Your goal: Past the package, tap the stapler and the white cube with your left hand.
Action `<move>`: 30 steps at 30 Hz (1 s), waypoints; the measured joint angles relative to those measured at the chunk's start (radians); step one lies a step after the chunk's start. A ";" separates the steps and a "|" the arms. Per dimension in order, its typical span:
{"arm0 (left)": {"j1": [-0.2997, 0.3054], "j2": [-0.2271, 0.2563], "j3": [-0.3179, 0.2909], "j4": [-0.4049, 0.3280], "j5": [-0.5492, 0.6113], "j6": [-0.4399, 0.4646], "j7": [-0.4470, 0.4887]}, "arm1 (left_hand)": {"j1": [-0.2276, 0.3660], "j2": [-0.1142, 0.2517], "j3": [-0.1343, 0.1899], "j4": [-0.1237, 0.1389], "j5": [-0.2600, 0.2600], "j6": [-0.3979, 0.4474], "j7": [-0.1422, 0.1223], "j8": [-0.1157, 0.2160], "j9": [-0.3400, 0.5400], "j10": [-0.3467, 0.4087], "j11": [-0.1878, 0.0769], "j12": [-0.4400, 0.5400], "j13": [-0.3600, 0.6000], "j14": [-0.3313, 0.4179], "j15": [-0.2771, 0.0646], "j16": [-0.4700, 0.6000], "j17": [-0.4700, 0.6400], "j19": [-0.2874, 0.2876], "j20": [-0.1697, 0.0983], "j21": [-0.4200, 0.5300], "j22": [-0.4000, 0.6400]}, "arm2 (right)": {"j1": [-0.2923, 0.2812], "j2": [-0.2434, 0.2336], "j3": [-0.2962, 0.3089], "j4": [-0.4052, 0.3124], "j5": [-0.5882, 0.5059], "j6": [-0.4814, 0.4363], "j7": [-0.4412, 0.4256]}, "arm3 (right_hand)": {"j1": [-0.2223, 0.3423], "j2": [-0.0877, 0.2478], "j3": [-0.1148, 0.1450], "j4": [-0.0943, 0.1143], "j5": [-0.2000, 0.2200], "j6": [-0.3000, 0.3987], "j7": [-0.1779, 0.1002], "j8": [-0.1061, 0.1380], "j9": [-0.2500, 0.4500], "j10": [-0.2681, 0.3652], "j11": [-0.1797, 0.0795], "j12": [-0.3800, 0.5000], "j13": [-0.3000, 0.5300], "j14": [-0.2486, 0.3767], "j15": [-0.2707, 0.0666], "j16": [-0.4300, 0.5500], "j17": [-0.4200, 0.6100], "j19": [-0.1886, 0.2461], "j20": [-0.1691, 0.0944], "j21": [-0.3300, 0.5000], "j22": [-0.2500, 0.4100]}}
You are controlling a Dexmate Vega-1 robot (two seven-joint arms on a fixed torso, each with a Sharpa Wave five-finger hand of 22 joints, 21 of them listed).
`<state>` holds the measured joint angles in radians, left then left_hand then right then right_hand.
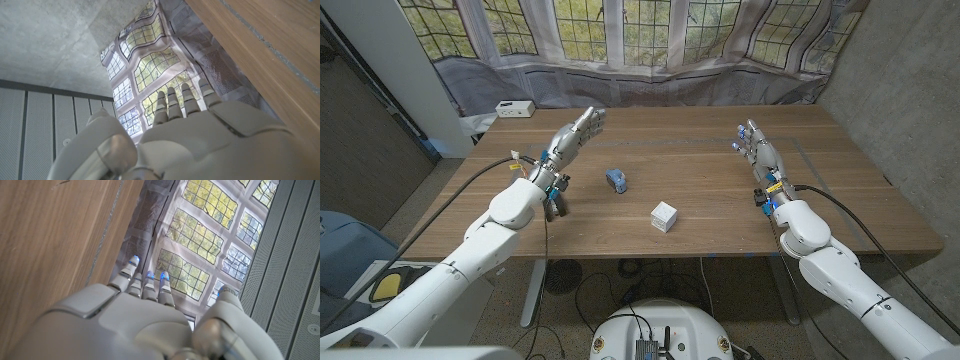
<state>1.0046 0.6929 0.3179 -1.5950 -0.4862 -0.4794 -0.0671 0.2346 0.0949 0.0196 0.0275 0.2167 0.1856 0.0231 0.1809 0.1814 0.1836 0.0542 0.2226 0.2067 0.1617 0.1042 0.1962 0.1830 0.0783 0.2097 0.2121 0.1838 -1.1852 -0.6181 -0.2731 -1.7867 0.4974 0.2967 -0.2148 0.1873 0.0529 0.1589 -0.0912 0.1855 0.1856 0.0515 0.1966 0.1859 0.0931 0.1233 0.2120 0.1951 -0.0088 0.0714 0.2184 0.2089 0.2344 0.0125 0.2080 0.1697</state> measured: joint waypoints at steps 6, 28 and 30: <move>-0.007 -0.038 -0.001 0.043 -0.071 -0.002 -0.021 | 0.005 -0.005 -0.004 -0.004 -0.008 -0.050 0.029 -0.004 -0.005 -0.034 0.027 -0.012 -0.002 -0.016 -0.004 -0.008 -0.002 0.028 -0.017 0.004 -0.002 | 0.018 -0.004 -0.008 0.019 0.006 0.000 0.022 | -0.006 -0.006 -0.004 -0.004 0.000 -0.021 0.001 -0.008 0.000 -0.006 0.006 -0.004 0.000 -0.004 -0.004 -0.005 0.000 -0.001 -0.011 0.000 0.000; -0.046 -0.114 0.033 0.157 -0.129 0.058 -0.013 | 0.014 -0.004 -0.004 -0.012 -0.008 -0.113 0.082 -0.008 -0.005 -0.075 0.046 -0.023 -0.007 -0.069 -0.005 -0.012 -0.002 0.013 -0.092 -0.011 -0.007 | 0.084 0.014 -0.043 0.159 0.076 0.023 0.128 | -0.011 -0.027 -0.012 -0.012 0.000 -0.075 0.029 -0.016 0.000 -0.076 0.008 -0.024 0.000 -0.067 -0.002 -0.024 0.000 -0.067 -0.012 -0.024 0.000; -0.047 -0.115 0.035 0.159 -0.129 0.064 -0.010 | 0.014 -0.004 -0.004 -0.012 -0.008 -0.113 0.082 -0.008 -0.005 -0.075 0.046 -0.023 -0.007 -0.069 -0.005 -0.012 -0.002 0.013 -0.092 -0.011 -0.007 | 0.087 0.015 -0.045 0.166 0.083 0.023 0.133 | -0.011 -0.027 -0.012 -0.012 0.000 -0.075 0.029 -0.016 0.000 -0.075 0.007 -0.024 0.000 -0.067 -0.002 -0.024 0.000 -0.067 -0.012 -0.024 0.000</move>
<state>0.9580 0.5780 0.3529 -1.4359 -0.6153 -0.4153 -0.0776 0.2491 0.0910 0.0154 0.0150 0.2090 0.0726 0.1053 0.1730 0.1766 0.1086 0.0999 0.1993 0.1999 0.0926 0.0995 0.1845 0.1813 0.0911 0.1177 0.2014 0.1766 -1.0985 -0.6033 -0.3178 -1.6206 0.5805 0.3200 -0.0814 0.1767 0.0264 0.1466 -0.1034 0.1855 0.1104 0.0802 0.1810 0.1860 0.0178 0.1302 0.1885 0.1953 -0.0755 0.0695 0.1943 0.2091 0.1678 0.0000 0.1843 0.1697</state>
